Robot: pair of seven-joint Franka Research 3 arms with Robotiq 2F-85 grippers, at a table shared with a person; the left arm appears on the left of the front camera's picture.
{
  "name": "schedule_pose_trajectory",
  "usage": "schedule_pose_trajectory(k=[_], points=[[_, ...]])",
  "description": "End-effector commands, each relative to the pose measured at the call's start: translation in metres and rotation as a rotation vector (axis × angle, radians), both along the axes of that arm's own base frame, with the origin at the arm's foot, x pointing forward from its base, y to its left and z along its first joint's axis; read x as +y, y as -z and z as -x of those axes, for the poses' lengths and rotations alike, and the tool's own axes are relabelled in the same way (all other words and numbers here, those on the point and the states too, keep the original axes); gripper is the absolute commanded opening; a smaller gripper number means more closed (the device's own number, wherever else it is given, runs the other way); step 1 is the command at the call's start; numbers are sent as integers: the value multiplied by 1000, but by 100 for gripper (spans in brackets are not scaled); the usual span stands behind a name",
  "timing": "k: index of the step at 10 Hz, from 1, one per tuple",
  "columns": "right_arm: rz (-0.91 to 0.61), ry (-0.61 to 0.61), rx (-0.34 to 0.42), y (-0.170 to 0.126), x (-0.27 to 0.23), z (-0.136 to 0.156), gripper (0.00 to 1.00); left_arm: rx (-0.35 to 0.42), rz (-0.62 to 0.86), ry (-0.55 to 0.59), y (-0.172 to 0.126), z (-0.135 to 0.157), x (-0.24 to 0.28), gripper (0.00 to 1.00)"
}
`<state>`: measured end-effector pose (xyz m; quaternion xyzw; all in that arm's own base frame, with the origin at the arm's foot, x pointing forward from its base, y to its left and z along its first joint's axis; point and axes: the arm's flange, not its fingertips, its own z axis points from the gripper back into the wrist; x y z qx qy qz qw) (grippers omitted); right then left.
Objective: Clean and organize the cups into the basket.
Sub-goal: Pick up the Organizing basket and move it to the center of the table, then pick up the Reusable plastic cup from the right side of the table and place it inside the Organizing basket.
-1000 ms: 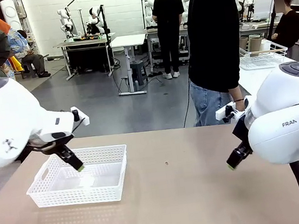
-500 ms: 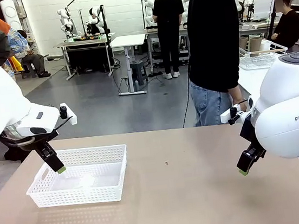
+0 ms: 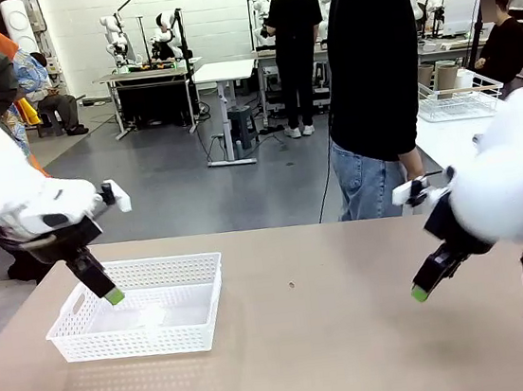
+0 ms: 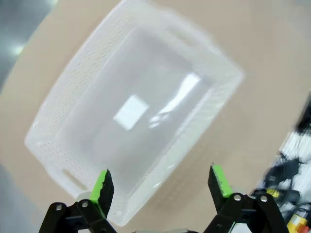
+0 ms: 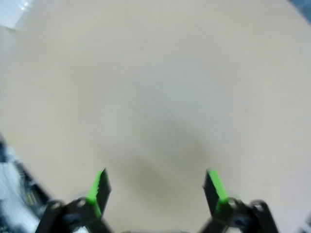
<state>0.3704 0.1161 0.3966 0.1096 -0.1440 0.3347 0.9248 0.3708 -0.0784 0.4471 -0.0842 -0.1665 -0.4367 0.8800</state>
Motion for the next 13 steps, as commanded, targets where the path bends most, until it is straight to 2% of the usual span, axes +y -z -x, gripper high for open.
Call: schedule_pose_trajectory(k=[1,2,4,6,7,8,9,11,13], points=[[-555,-99,214,-20,-97,15,100,400,482,176,-36,2,55,100],[-698,-60,234,-17,-142,9,100,471,573,222,-44,2,76,100],[-857,-49,301,-7,-194,2,100,529,732,131,-52,-18,133,100],[-975,-63,394,-3,-245,6,100,553,826,13,-50,-31,193,100],[-1026,-54,401,-3,-268,9,100,532,855,-80,-46,-31,221,100],[-1092,-8,374,-1,-292,12,100,461,865,-248,-44,-29,249,100],[-1125,90,329,2,-312,16,100,397,881,-391,-39,-28,271,100],[-1172,269,265,8,-346,31,100,313,935,-567,-34,-19,306,100],[-1217,373,221,17,-374,47,100,274,1007,-647,-27,-6,336,100]])
